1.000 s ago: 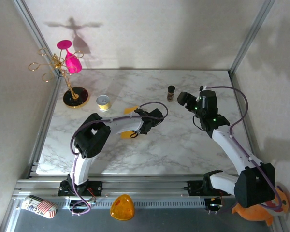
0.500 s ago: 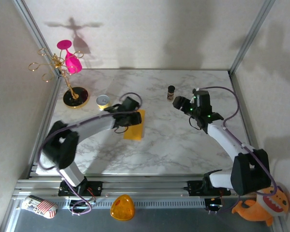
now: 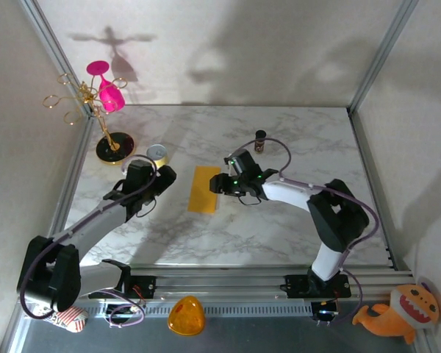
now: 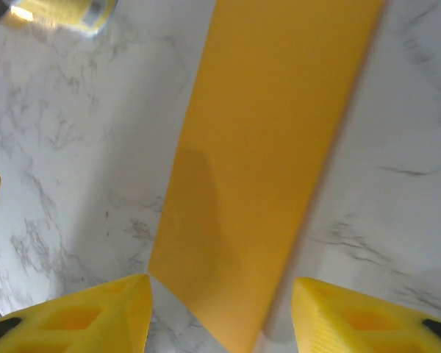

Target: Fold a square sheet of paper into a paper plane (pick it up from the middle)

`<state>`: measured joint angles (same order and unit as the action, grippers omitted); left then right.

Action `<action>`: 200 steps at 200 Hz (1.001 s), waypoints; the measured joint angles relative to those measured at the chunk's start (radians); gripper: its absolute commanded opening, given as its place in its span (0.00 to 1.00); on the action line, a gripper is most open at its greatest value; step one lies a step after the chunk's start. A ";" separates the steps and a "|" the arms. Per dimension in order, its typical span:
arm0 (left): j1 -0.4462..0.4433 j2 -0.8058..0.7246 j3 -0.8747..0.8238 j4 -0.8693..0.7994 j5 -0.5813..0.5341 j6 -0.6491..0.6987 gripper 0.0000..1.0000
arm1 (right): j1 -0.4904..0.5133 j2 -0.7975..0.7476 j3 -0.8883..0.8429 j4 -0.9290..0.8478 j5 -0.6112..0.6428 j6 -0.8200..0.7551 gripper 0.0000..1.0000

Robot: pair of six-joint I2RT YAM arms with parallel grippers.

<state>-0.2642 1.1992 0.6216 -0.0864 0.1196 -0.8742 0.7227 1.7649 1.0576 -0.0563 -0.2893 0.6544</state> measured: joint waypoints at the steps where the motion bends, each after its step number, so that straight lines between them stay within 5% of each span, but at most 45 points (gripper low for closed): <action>1: 0.000 -0.002 -0.001 0.001 0.000 0.000 0.98 | 0.004 0.006 0.004 0.000 -0.003 0.000 0.52; 78: 0.019 -0.041 -0.022 0.034 0.030 0.006 0.99 | 0.068 0.197 0.139 -0.096 -0.077 -0.071 0.49; 153: 0.020 -0.013 -0.024 0.056 0.094 0.013 0.99 | 0.041 0.212 0.176 -0.231 -0.108 -0.463 0.50; 200: 0.016 0.009 -0.059 0.095 0.175 0.005 0.99 | 0.035 0.121 0.154 -0.183 -0.101 -0.339 0.49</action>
<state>-0.2478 1.2079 0.5629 0.0090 0.2943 -0.8688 0.7574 1.8854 1.2121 -0.2394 -0.3901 0.3153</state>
